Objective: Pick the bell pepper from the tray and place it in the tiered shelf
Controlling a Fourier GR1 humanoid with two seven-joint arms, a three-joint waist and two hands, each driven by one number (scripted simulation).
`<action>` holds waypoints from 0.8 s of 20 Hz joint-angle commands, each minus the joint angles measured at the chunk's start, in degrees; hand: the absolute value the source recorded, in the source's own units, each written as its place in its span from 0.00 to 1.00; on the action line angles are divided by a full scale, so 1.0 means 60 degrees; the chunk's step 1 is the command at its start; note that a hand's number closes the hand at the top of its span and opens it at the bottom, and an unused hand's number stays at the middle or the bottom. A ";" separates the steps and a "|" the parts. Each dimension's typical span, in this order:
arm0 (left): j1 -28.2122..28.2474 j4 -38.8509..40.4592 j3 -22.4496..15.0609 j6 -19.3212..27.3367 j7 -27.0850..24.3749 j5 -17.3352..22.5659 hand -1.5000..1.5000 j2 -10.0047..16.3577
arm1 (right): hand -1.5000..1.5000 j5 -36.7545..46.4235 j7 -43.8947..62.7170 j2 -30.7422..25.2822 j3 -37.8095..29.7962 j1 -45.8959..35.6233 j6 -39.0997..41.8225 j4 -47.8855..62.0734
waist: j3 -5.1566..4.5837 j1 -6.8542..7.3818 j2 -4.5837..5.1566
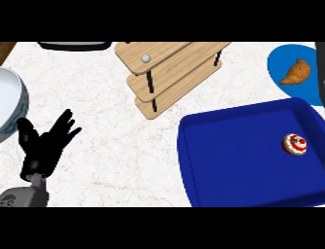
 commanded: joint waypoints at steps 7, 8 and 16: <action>0.0122 0.0086 -0.0425 0.0524 0.0087 -0.0584 0.50 -0.0522 | 1.00 0.1320 -0.2297 0.0506 0.0574 -0.0350 -0.1930 0.2700 | -0.0024 0.0001 0.0023; -0.0050 0.0158 -0.0256 0.0420 0.0266 -0.0466 0.50 -0.0338 | 1.00 0.1390 -0.2216 0.0299 0.0438 -0.1057 -0.1870 0.3397 | -0.0029 0.0061 0.0044; 0.0369 -0.0008 -0.0198 0.0093 0.0099 -0.0270 0.50 -0.0375 | 1.00 0.1868 -0.4237 0.0386 0.0451 -0.0691 -0.3147 0.4795 | -0.0025 0.0088 0.0055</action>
